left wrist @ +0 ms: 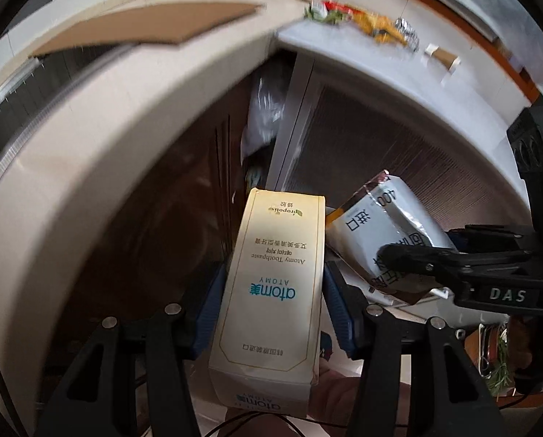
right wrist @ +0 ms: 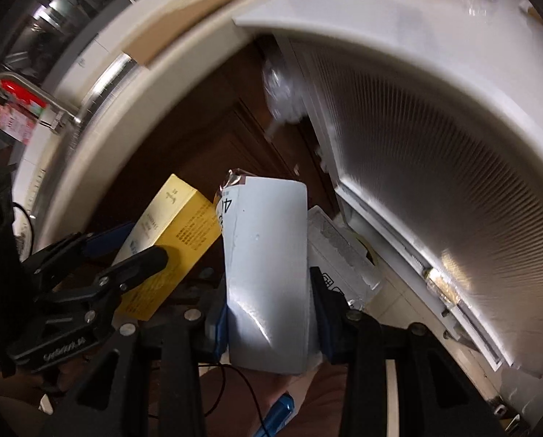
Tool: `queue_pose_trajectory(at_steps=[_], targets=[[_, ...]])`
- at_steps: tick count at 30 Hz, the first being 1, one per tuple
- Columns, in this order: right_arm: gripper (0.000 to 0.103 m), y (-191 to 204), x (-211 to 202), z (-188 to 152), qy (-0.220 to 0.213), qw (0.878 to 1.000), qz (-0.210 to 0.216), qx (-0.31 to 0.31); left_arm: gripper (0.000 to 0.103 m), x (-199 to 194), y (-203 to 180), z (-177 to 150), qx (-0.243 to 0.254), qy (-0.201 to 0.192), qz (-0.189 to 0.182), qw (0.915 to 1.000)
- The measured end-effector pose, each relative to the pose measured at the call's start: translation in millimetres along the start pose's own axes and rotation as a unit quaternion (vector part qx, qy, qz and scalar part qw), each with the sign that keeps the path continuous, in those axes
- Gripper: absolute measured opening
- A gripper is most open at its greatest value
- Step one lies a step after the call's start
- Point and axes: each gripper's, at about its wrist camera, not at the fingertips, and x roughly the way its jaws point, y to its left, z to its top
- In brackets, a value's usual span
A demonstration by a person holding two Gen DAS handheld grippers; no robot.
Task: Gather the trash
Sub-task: 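Carry the box and snack bag down over the floor bin and open both tools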
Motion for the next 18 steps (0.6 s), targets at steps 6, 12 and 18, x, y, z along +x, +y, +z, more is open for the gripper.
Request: queue_pose_trajectory(at_steps=[6, 12, 18], targets=[[0.038, -15.3, 45.4, -13.4, 0.016, 1.0, -0.017, 0.015, 0.052, 44.6, -5.5, -18.7, 0.021, 0.015, 0.016, 0.9995], [0.038, -46.0, 95.9, -22.4, 0.02, 0.999, -0.021, 0.042, 0.052, 105.2, -5.0, -34.2, 0.018, 0.039, 0.009, 0.999], [0.038, -77.5, 143.4, -28.4, 0.017, 0.998, -0.026, 0.062, 0.052, 170.2, -0.5, -49.7, -0.006, 0.062, -0.007, 0.9981]])
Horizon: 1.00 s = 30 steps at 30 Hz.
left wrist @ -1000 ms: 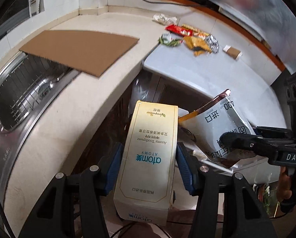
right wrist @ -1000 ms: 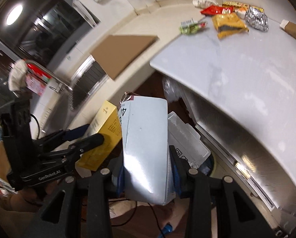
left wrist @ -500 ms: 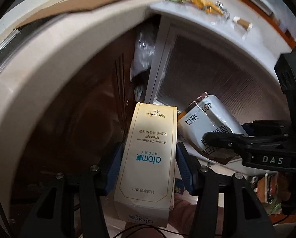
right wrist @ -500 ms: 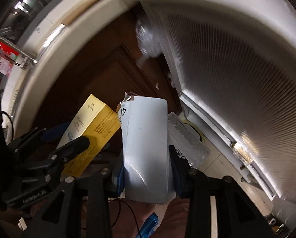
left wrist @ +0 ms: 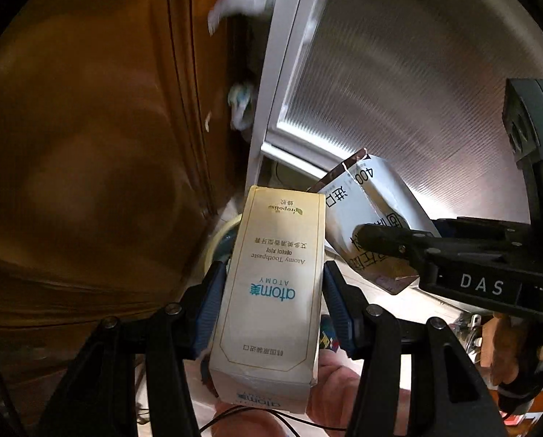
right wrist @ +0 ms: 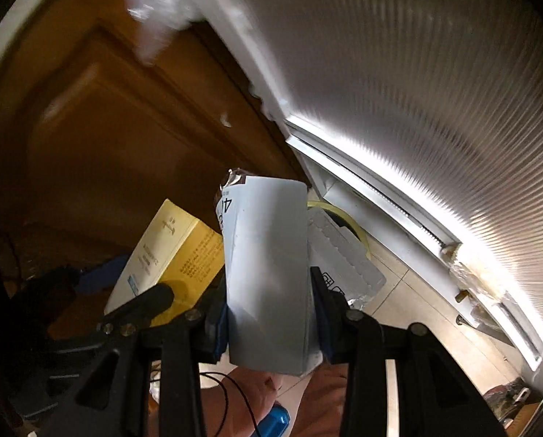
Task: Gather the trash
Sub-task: 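Carry the box and snack bag down over the floor bin and open both tools, then raise both tools back toward the trash on the countertop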
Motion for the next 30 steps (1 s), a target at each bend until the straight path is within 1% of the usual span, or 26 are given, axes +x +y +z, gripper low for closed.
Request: queue_pose_trajectory(at_steps=[4, 8, 10, 12, 13, 14, 15, 17, 19, 21, 23, 25, 29, 30], targets=[[0.038, -15.6, 36.3, 0.0, 0.006, 1.0, 0.001, 0.005, 0.052, 44.0, 8.7, 2.5, -0.019, 0.017, 0.003, 0.9997], [0.039, -21.8, 64.3, 1.2, 0.008, 1.0, 0.001, -0.002, 0.052, 73.8, 15.9, 4.5, -0.026, 0.026, 0.011, 0.9993], [0.04, -25.8, 80.2, 3.5, 0.018, 1.0, 0.007, -0.001, 0.052, 83.8, 20.3, 7.1, -0.025, 0.026, 0.006, 0.9993], [0.04, -27.6, 91.5, 4.8, 0.024, 1.0, 0.006, -0.002, 0.054, 94.8, 22.5, 9.3, -0.02, 0.035, -0.005, 0.9992], [0.04, -28.4, 94.7, 4.9, 0.023, 1.0, 0.004, -0.004, 0.056, 98.6, 22.3, 10.7, -0.017, 0.038, -0.001, 0.9991], [0.04, -29.2, 98.3, 5.7, 0.022, 1.0, 0.001, -0.005, 0.062, 99.8, 22.7, 10.6, -0.014, 0.039, 0.005, 0.9991], [0.04, -30.7, 99.9, 6.0, 0.022, 1.0, 0.001, -0.002, 0.068, 99.6, 23.6, 10.5, -0.013, 0.034, 0.01, 0.9993], [0.041, -35.0, 103.2, 5.6, 0.026, 1.0, -0.001, 0.006, 0.091, 97.8, 26.3, 10.4, -0.017, 0.031, 0.016, 0.9993], [0.047, -36.8, 102.7, 4.1, 0.029, 1.0, -0.004, 0.009, 0.099, 93.8, 30.4, 10.5, -0.025, 0.029, 0.016, 0.9991], [0.048, -37.0, 97.5, -0.4, 0.031, 0.999, -0.006, 0.003, 0.099, 88.4, 30.4, 10.2, -0.026, 0.027, 0.021, 0.9991], [0.048, -30.5, 98.1, 1.2, 0.034, 0.999, -0.011, -0.004, 0.099, 81.0, 28.0, 10.0, -0.021, 0.025, 0.025, 0.9992], [0.048, -24.7, 90.1, -2.3, 0.037, 0.999, -0.014, -0.008, 0.099, 75.1, 24.3, 12.2, -0.014, 0.02, 0.03, 0.9993], [0.048, -14.7, 68.7, -9.8, 0.038, 0.999, -0.026, -0.009, 0.099, 46.2, 14.2, 11.4, 0.001, 0.016, 0.035, 0.9993], [0.048, -11.6, 65.8, -6.7, 0.038, 0.999, -0.029, -0.009, 0.099, 35.8, 11.1, 11.8, 0.004, 0.015, 0.034, 0.9993]])
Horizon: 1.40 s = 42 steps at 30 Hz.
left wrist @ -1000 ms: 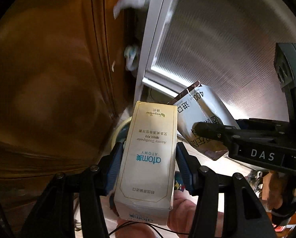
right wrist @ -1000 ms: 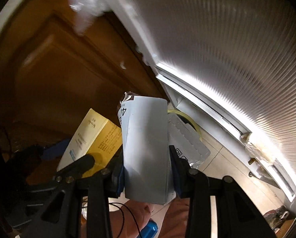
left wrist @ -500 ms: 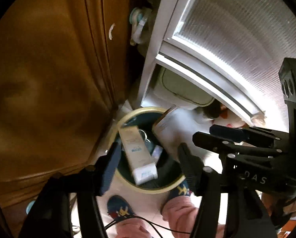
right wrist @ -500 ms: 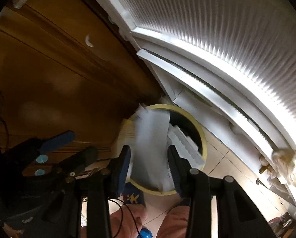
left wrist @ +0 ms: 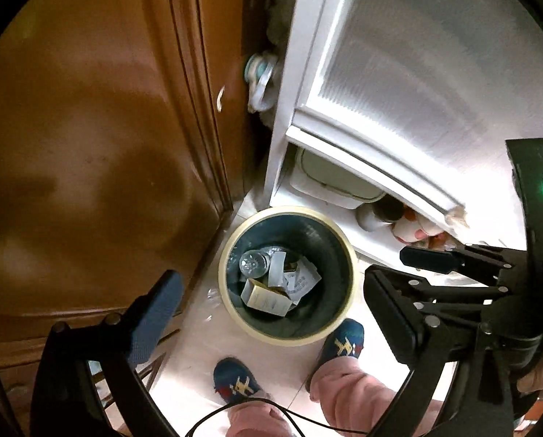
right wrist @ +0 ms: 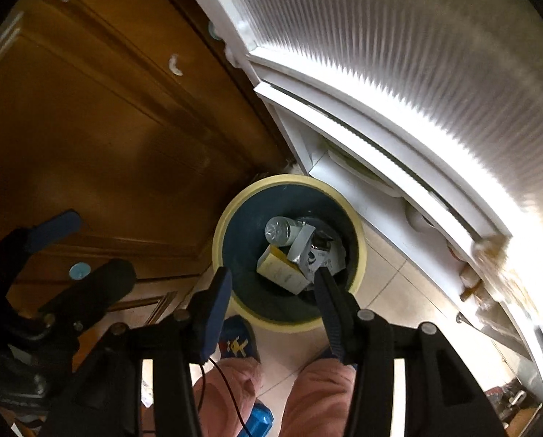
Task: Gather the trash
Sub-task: 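Raise both tools back toward the trash on the countertop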
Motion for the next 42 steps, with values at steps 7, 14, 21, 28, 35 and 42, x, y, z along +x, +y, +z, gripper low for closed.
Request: queue_pose_trajectory(at_steps=[7, 14, 21, 28, 35, 42], targets=[[0.048, 20.1, -63.3, -8.0, -0.008, 1.0, -0.012, -0.006, 0.099, -80.9, -15.6, 6.6, 0.014, -0.021, -0.009, 0.9996], [0.048, 41.3, -153.6, -11.6, -0.038, 0.998, -0.021, -0.036, 0.099, -166.0, -29.1, 20.0, 0.037, -0.06, -0.016, 0.9974], [0.048, 67.7, -249.5, -5.7, -0.099, 0.991, -0.038, -0.084, 0.099, -256.3, -32.9, 46.0, 0.054, -0.128, -0.013, 0.9902], [0.048, 82.4, -332.0, 12.5, -0.178, 0.979, -0.043, -0.089, 0.099, -337.7, -43.6, 75.0, 0.069, -0.207, -0.016, 0.9757], [0.048, 81.5, -389.2, 29.6, -0.25, 0.964, -0.037, -0.081, 0.099, -396.4, -61.3, 100.6, 0.09, -0.267, 0.007, 0.9594], [0.048, 74.9, -420.8, 50.2, -0.301, 0.95, -0.04, -0.065, 0.099, -415.0, -68.7, 129.6, 0.073, -0.289, 0.018, 0.9545]])
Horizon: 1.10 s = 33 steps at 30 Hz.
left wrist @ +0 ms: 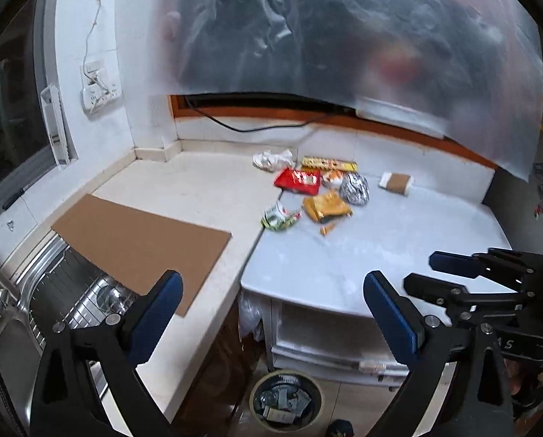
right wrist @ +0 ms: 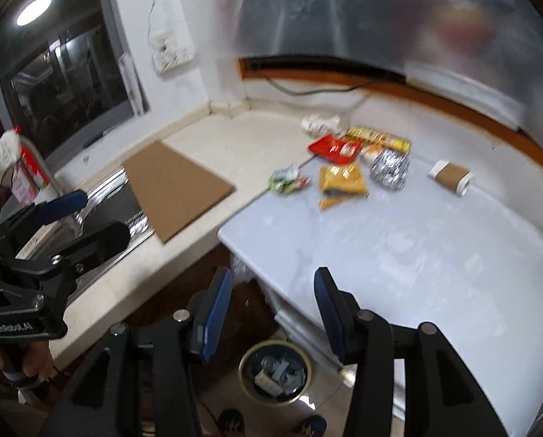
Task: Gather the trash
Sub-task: 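Raise both tools back toward the trash on the countertop, then grasp the green-white packet with the left tool while the right tool grasps the yellow chip bag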
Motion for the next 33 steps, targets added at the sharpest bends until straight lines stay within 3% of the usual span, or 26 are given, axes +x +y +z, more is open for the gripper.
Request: queue_pose_trajectory(at_steps=[7, 17, 23, 30, 33], targets=[[0.048, -29.5, -6.5, 26.4, -0.035, 0.999, -0.015, 0.016, 0.099, 25.3, -0.5, 26.9, -0.018, 0.002, -0.003, 0.9998], [0.048, -70.9, 21.2, 59.2, -0.045, 0.998, -0.025, 0.035, 0.099, 94.1, 10.3, 50.8, -0.039, 0.053, -0.012, 0.9978], [0.048, -97.8, 49.7, 73.7, -0.028, 0.999, -0.023, 0.039, 0.099, 144.3, 11.3, 61.3, -0.046, 0.089, -0.024, 0.9947], [0.048, -118.1, 107.0, 88.2, 0.01, 0.999, -0.003, 0.037, 0.099, 210.9, 4.5, 69.0, -0.014, 0.135, -0.032, 0.9902], [0.061, -119.8, 134.7, 94.9, 0.023, 0.999, 0.007, 0.036, 0.099, 237.8, 5.7, 71.1, -0.017, 0.151, -0.029, 0.9879]])
